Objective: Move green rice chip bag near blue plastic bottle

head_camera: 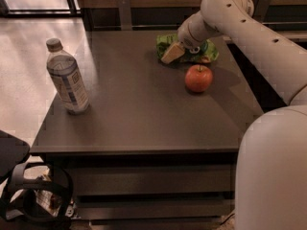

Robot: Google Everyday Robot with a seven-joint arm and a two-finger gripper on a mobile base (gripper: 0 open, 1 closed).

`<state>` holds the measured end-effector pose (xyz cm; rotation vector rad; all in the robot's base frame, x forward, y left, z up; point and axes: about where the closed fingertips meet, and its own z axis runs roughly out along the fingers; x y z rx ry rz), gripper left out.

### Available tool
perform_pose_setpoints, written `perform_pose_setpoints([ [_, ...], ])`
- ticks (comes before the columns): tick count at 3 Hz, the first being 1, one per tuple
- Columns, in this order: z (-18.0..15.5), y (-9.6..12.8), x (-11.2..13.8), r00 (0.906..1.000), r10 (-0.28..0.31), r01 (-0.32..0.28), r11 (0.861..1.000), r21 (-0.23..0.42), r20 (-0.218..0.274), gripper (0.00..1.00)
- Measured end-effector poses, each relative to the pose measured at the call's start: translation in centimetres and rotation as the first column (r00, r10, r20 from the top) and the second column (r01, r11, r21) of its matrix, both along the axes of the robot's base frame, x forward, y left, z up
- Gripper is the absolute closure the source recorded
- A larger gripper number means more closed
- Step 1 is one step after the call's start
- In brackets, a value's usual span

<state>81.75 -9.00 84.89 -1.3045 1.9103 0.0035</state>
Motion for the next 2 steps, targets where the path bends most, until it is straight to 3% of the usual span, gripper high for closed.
perform_pose_setpoints([
  [2,-0.75,0.50,0.05,0.9999,0.007,-0.007,1.000,0.000,-0.010,0.87],
])
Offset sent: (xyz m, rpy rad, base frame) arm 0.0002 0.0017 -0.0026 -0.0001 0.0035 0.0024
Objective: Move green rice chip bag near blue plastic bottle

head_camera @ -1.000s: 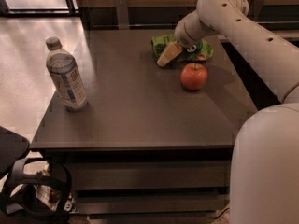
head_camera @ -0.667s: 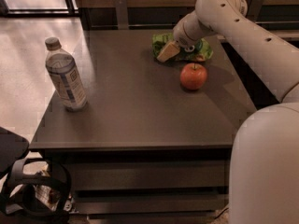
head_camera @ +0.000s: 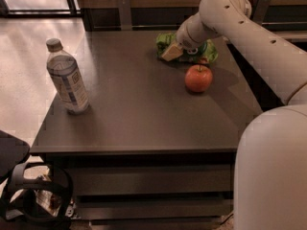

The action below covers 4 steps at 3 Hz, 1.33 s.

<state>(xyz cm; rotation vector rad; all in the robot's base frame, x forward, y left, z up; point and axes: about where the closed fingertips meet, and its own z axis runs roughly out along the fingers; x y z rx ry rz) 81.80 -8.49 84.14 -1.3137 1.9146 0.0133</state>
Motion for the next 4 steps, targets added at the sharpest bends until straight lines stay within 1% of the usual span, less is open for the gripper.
perform_pose_setpoints([
  [1,-0.2,0.2,0.0,1.0000,0.003,-0.003,1.000,0.000,-0.004,1.00],
  [2,0.0,0.2,0.0,1.0000,0.002,-0.002,1.000,-0.005,-0.002,1.00],
  [3,3.6,0.1,-0.2,0.9994,-0.011,0.014,0.995,-0.096,0.034,1.00],
  [4,7.5,0.0,-0.8,0.9964,-0.015,0.029,0.985,-0.171,0.083,1.00],
])
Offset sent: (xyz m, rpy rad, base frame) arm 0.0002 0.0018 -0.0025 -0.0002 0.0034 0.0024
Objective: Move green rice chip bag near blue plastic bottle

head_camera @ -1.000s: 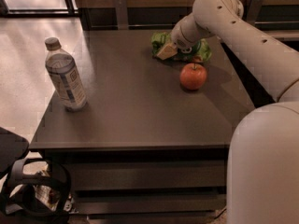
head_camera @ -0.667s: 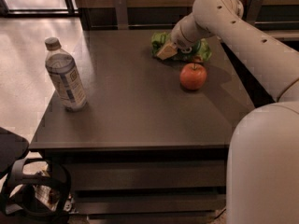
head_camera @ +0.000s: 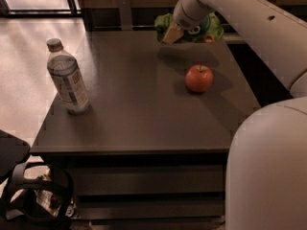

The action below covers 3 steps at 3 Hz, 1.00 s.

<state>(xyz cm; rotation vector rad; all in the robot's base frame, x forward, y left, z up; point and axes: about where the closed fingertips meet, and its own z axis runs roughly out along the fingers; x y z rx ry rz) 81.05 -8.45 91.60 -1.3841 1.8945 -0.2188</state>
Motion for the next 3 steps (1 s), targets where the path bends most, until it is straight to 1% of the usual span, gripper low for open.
perform_pose_setpoints([
  [1,4.0,0.9,-3.1,0.9991,0.020,-0.021,0.999,0.037,0.037,1.00],
  [2,5.8,2.5,-6.9,0.9975,0.051,-0.055,0.995,0.081,0.048,1.00],
  [3,7.5,5.8,-12.6,0.9896,0.135,-0.140,0.983,0.118,0.048,1.00],
])
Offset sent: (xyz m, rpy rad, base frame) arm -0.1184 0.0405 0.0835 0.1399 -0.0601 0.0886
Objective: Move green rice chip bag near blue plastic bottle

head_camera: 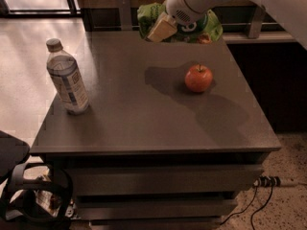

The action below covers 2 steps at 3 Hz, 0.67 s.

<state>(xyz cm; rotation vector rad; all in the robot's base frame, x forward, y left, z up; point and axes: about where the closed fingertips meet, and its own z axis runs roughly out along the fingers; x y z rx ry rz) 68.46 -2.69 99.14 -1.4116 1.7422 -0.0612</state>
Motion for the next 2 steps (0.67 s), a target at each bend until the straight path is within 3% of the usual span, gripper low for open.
perform_pose_setpoints([
  [1,0.3,2.4,-3.3,0.9953,0.092,-0.092,0.996,0.012,-0.030,1.00],
  [2,-1.5,5.3,-6.8,0.9600,0.254,-0.246,0.966,0.077,-0.118,1.00],
])
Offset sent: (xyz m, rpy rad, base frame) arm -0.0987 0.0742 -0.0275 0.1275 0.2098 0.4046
